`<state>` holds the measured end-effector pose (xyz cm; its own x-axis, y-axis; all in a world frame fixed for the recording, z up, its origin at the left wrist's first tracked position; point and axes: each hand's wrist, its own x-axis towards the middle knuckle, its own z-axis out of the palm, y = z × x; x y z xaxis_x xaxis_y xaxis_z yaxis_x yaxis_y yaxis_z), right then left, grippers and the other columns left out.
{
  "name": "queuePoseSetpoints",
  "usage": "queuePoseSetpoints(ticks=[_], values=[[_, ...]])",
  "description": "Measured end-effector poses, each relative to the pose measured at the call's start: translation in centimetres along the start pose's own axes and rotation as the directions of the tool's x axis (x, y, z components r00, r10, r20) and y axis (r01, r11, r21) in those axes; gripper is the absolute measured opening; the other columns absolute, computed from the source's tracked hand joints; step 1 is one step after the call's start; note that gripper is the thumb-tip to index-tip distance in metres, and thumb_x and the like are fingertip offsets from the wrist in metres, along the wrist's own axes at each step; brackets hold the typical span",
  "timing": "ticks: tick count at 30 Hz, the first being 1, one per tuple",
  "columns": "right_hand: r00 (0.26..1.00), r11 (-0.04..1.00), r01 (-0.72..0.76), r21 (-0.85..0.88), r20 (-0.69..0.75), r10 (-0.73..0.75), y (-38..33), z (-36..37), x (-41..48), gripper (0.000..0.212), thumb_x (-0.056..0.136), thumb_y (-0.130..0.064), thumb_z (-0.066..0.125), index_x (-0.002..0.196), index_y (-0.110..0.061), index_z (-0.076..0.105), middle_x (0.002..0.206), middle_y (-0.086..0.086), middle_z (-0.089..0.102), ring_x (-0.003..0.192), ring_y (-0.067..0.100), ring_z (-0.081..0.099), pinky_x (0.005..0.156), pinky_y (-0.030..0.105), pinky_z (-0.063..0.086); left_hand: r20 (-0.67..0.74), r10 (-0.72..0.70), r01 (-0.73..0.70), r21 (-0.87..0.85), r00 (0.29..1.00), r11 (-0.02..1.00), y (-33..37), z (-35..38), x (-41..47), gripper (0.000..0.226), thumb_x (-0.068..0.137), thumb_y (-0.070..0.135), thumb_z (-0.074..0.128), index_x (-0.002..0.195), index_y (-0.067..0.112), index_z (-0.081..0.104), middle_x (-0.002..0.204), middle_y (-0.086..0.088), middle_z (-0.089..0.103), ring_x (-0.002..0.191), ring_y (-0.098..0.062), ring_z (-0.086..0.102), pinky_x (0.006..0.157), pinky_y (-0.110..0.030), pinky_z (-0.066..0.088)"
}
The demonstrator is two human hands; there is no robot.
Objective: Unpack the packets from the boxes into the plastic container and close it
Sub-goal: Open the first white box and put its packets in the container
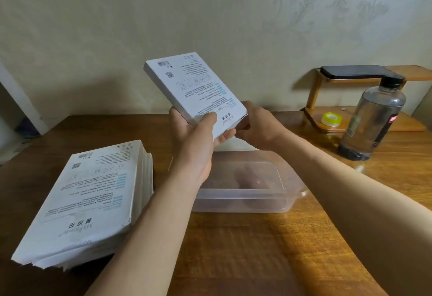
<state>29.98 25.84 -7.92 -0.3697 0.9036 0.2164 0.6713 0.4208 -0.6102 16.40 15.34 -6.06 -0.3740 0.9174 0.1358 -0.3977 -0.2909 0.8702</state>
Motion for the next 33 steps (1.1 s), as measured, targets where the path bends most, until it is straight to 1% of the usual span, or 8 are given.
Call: queuePoseSetpoints(ticks=[2, 6, 12, 16, 19, 24, 29, 33], values=[[0.999, 1.0, 0.02, -0.012, -0.028, -0.02, 0.2, 0.2, 0.8, 0.047, 0.082, -0.018, 0.074, 0.124, -0.025, 0.054, 0.083, -0.014, 0.068, 0.078, 0.005, 0.065, 0.055, 0.004, 0.038, 0.01, -0.012, 0.012, -0.002, 1.0, 1.0, -0.3, -0.4, 0.0, 0.053, 0.096, -0.006, 0.061, 0.136, 0.024, 0.043, 0.131, 0.001, 0.065, 0.109, -0.023, 0.071, 0.073, -0.04, 0.063], [0.998, 0.999, 0.044, -0.032, -0.051, -0.046, 0.2, 0.3, 1.3, 0.042, 0.083, -0.021, 0.076, 0.121, -0.018, 0.059, 0.1, -0.006, 0.067, 0.086, 0.015, 0.059, 0.067, 0.022, 0.04, 0.031, -0.035, 0.034, 0.024, 0.999, 0.999, -0.9, -0.8, 0.1, 0.056, 0.096, -0.004, 0.063, 0.14, 0.026, 0.043, 0.134, 0.0, 0.065, 0.115, -0.026, 0.069, 0.076, -0.043, 0.064], [0.999, 0.996, 0.032, -0.089, -0.04, -0.036, -0.1, 0.3, 1.3, 0.029, 0.086, -0.022, 0.068, 0.112, -0.019, 0.055, 0.097, -0.005, 0.066, 0.089, 0.023, 0.062, 0.064, 0.026, 0.04, 0.041, -0.051, 0.049, 0.051, 0.998, 0.997, -0.8, -0.8, 0.6, 0.055, 0.096, -0.004, 0.063, 0.138, 0.023, 0.042, 0.134, 0.0, 0.065, 0.112, -0.025, 0.07, 0.073, -0.04, 0.063], [0.998, 0.993, 0.055, -0.106, -0.022, -0.058, -1.5, -0.2, 0.0, 0.07, 0.081, -0.009, 0.067, 0.143, -0.021, 0.038, 0.126, 0.006, 0.06, 0.11, 0.026, 0.059, 0.085, 0.028, 0.045, 0.063, -0.053, 0.048, 0.081, 0.997, 0.996, -0.4, -1.3, 1.1, 0.055, 0.096, -0.004, 0.062, 0.139, 0.023, 0.043, 0.134, 0.0, 0.064, 0.11, -0.027, 0.071, 0.071, -0.04, 0.063], [0.987, 0.992, 0.119, -0.031, -0.103, -0.122, -2.9, -1.0, -2.2, 0.084, 0.08, 0.0, 0.061, 0.153, -0.024, 0.03, 0.14, 0.002, 0.044, 0.121, 0.013, 0.047, 0.093, 0.011, 0.036, 0.068, -0.068, 0.062, 0.088, 0.995, 0.994, -0.1, -1.8, 1.4, 0.054, 0.097, -0.006, 0.06, 0.138, 0.025, 0.046, 0.131, 0.001, 0.065, 0.106, -0.026, 0.072, 0.071, -0.042, 0.063], [0.925, 0.958, 0.282, 0.056, -0.283, -0.256, -3.2, 0.2, -5.8, 0.047, 0.087, -0.002, 0.061, 0.128, -0.023, 0.067, 0.141, 0.003, 0.051, 0.123, 0.011, 0.052, 0.098, 0.026, 0.048, 0.156, -0.096, 0.086, 0.069, 0.983, 0.994, 0.3, -2.5, 0.5, 0.054, 0.097, -0.005, 0.059, 0.142, 0.022, 0.046, 0.131, -0.001, 0.068, 0.099, -0.023, 0.076, 0.066, -0.04, 0.062], [0.908, 0.939, 0.331, 0.092, -0.302, -0.291, -2.8, 0.8, -6.7, 0.028, 0.092, -0.01, 0.068, 0.117, -0.021, 0.075, 0.132, -0.003, 0.062, 0.116, 0.011, 0.059, 0.092, 0.032, 0.053, 0.18, -0.074, 0.052, 0.124, 0.981, 0.991, 0.4, -3.0, -0.3, 0.05, 0.097, -0.003, 0.061, 0.137, 0.025, 0.05, 0.127, 0.003, 0.069, 0.098, -0.021, 0.076, 0.065, -0.041, 0.063], [0.919, 0.945, 0.318, 0.073, -0.267, -0.289, -2.7, 0.8, -6.4, 0.019, 0.091, -0.009, 0.07, 0.106, -0.018, 0.077, 0.121, -0.002, 0.065, 0.108, 0.012, 0.061, 0.088, 0.012, 0.044, 0.168, -0.093, 0.066, 0.159, 0.981, 0.985, 0.1, -3.1, -0.5, 0.05, 0.097, -0.002, 0.063, 0.136, 0.026, 0.051, 0.125, 0.005, 0.07, 0.097, -0.023, 0.076, 0.064, -0.039, 0.062]])
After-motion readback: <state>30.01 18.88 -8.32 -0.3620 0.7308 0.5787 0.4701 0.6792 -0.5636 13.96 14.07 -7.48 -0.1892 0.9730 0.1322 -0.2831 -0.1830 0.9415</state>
